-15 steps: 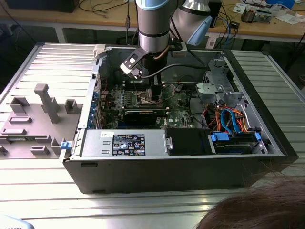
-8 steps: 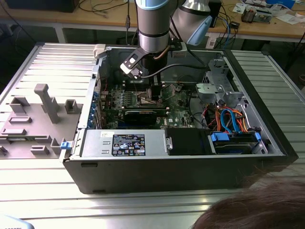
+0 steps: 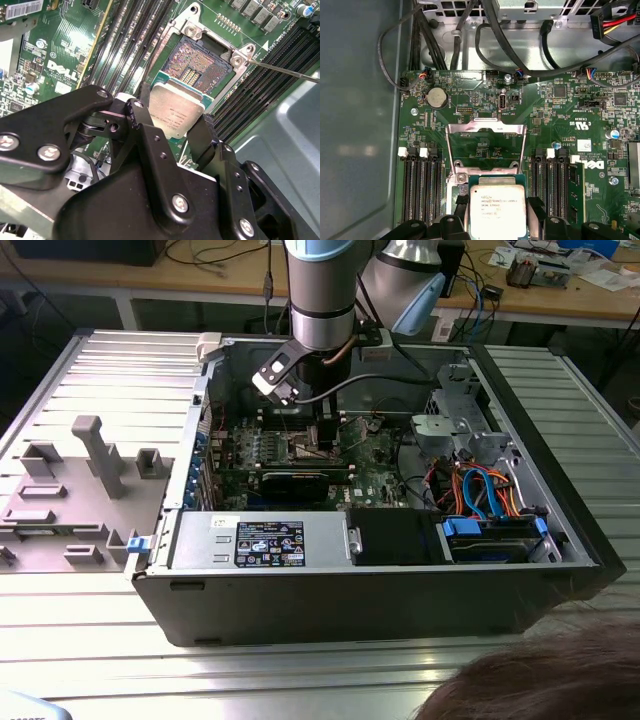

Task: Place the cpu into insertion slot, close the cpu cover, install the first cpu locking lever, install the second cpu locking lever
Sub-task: 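Place the cpu into insertion slot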

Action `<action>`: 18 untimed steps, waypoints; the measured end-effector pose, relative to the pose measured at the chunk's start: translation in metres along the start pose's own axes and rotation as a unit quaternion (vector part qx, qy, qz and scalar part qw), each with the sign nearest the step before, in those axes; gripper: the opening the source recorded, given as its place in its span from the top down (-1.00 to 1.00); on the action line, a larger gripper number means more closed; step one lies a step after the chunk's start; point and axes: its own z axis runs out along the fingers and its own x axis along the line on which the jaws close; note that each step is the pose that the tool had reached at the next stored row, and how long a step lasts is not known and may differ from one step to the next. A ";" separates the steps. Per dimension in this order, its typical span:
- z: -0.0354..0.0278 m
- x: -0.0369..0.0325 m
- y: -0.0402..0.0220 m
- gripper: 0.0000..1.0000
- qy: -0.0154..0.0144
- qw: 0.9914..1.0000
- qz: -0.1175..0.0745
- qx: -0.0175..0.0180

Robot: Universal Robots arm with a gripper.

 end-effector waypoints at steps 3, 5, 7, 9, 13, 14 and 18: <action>0.0000 0.0000 0.0000 -0.09 0.000 1.000 0.001 0.000; 0.0000 0.0000 0.0000 -0.09 0.000 1.000 0.001 0.000; 0.0001 0.0000 0.0000 -0.09 0.000 1.000 0.001 0.000; 0.0001 0.0000 0.0000 -0.09 0.000 1.000 0.002 0.000; 0.0002 0.0000 0.0000 -0.09 0.000 1.000 0.003 0.000; 0.0002 0.0000 0.0000 -0.09 0.000 1.000 0.003 0.000; 0.0003 0.0000 0.0000 -0.09 0.000 1.000 0.004 0.000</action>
